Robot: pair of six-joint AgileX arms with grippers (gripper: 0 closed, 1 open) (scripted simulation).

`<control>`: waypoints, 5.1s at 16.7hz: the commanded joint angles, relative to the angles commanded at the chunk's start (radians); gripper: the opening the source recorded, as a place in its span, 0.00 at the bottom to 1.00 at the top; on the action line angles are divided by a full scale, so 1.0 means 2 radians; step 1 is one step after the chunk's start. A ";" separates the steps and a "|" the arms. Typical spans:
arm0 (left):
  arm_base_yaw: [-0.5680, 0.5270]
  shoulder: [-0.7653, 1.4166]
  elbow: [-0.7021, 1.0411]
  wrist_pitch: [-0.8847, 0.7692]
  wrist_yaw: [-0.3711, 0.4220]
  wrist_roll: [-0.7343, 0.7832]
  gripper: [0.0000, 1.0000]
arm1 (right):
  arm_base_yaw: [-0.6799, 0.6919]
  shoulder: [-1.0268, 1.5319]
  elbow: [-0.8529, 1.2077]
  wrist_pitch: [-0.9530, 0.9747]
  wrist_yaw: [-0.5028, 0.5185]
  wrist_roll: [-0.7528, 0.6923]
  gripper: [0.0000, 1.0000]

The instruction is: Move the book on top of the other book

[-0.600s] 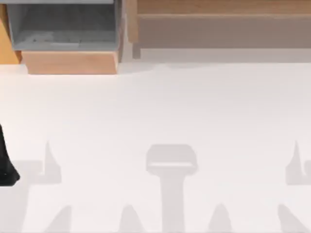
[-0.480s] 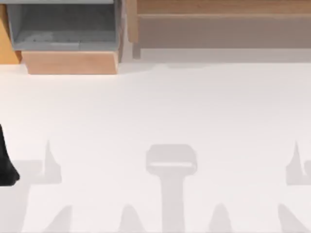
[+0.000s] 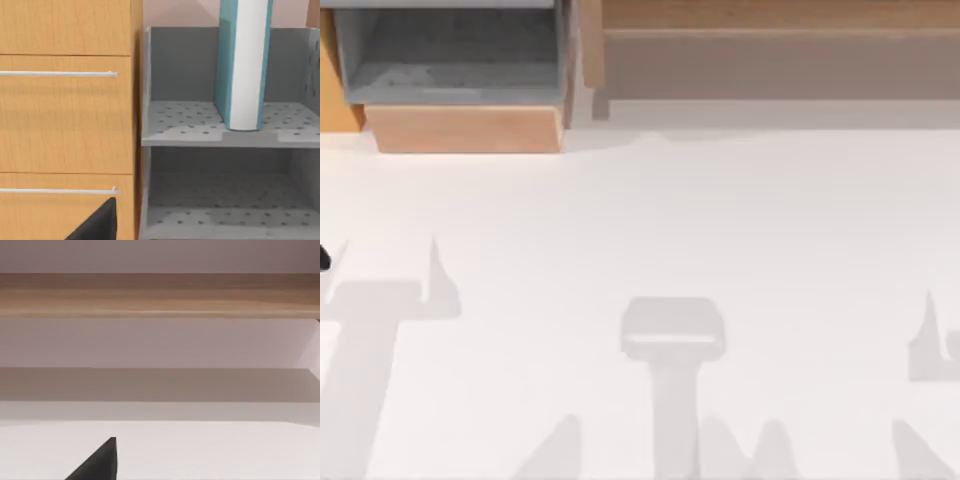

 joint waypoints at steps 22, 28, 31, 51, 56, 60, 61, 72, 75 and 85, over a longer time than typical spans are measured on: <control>-0.070 0.761 0.476 0.248 -0.056 0.000 1.00 | 0.000 0.000 0.000 0.000 0.000 0.000 1.00; -0.068 0.762 0.476 0.247 -0.055 0.000 1.00 | 0.000 0.000 0.000 0.000 0.000 0.000 1.00; -0.067 0.781 0.503 0.241 -0.053 0.000 1.00 | 0.000 0.000 0.000 0.000 0.000 0.000 1.00; -0.065 0.815 0.550 0.227 -0.050 0.000 0.10 | 0.000 0.000 0.000 0.000 0.000 0.000 1.00; -0.065 0.815 0.550 0.227 -0.050 0.000 0.00 | 0.000 0.000 0.000 0.000 0.000 0.000 1.00; -0.065 0.815 0.550 0.227 -0.050 0.000 0.00 | 0.000 0.000 0.000 0.000 0.000 0.000 1.00; -0.066 0.814 0.550 0.227 -0.050 0.000 0.00 | 0.000 0.000 0.000 0.000 0.000 0.000 1.00; -0.065 0.787 0.536 0.216 -0.048 0.006 0.00 | 0.000 0.000 0.000 0.000 0.000 0.000 1.00; -0.054 0.745 0.518 0.212 -0.005 0.052 0.00 | 0.000 0.000 0.000 0.000 0.000 0.000 1.00; 0.108 0.515 0.390 0.146 0.283 0.507 0.00 | 0.000 0.000 0.000 0.000 0.000 0.000 1.00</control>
